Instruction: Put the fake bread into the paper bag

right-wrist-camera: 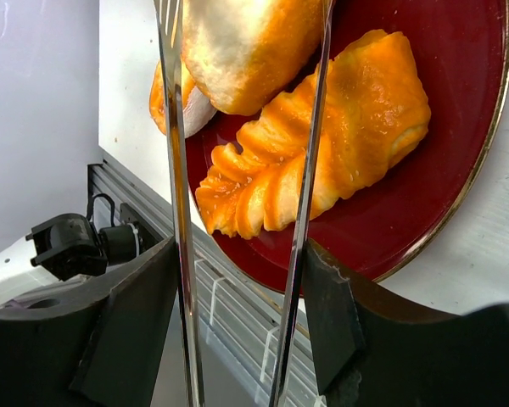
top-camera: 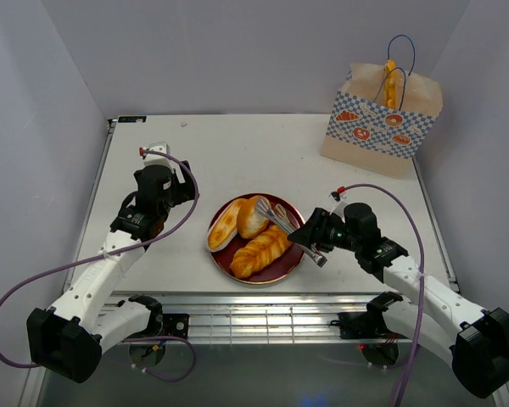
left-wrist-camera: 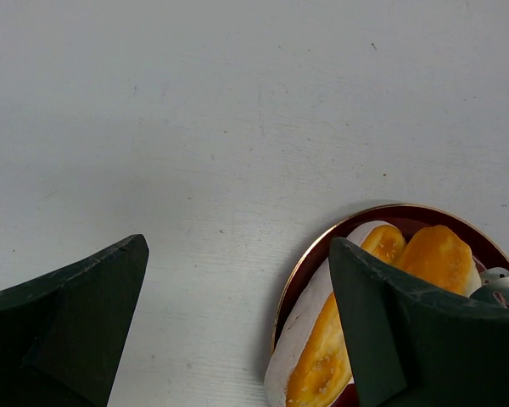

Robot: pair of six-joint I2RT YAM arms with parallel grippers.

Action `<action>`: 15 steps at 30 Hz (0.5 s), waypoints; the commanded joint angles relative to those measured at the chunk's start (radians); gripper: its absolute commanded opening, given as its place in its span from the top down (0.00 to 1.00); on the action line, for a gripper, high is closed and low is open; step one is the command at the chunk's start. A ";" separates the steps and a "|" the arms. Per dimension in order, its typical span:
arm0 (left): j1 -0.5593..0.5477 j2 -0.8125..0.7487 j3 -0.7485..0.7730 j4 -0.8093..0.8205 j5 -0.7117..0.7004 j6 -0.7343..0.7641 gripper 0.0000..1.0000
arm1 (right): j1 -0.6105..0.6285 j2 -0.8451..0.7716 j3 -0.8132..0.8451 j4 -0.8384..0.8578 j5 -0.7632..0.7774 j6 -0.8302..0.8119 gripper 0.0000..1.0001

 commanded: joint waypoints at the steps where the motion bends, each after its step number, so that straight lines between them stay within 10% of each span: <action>1: -0.004 -0.002 0.031 -0.002 0.017 -0.005 0.02 | 0.018 0.009 0.010 0.052 0.008 -0.008 0.37; 15: -0.004 -0.004 0.031 -0.002 0.019 -0.005 0.02 | 0.057 0.054 0.022 0.092 -0.011 0.025 0.35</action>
